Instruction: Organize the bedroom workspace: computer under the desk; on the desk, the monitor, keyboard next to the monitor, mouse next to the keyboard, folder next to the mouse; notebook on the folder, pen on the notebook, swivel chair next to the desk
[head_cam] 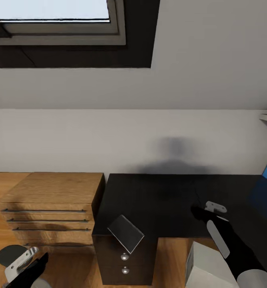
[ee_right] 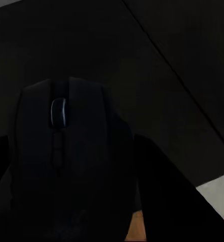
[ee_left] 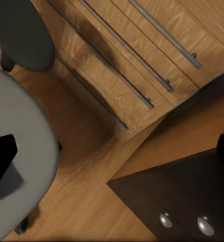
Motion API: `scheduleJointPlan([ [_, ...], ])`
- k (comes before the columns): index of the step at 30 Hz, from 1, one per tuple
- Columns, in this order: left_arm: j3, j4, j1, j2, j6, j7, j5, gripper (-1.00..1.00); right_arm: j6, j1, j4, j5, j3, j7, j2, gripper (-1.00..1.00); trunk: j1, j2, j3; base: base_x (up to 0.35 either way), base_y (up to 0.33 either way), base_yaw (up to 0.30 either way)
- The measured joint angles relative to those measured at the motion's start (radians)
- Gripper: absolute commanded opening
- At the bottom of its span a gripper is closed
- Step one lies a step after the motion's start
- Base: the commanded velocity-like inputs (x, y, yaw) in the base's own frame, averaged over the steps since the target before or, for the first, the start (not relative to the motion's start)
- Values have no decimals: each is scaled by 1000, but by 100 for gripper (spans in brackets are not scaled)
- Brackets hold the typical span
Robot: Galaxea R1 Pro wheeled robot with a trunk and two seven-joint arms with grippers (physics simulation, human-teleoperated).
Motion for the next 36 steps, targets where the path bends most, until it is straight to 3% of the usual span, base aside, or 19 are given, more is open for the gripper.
scheduleJointPlan([
  [18,0,0,0,0,1,0,0,100,-1,0,2,1,1,0,2,-100,-69,126,57,-328,82,0],
  [26,-3,0,0,-2,3,0,0,100,-1,0,0,7,2,-1,27,-100,-100,183,82,-335,9,0],
  [36,-4,0,0,-2,4,0,0,100,-2,1,0,10,6,-1,35,-100,-139,253,120,-277,0,0],
])
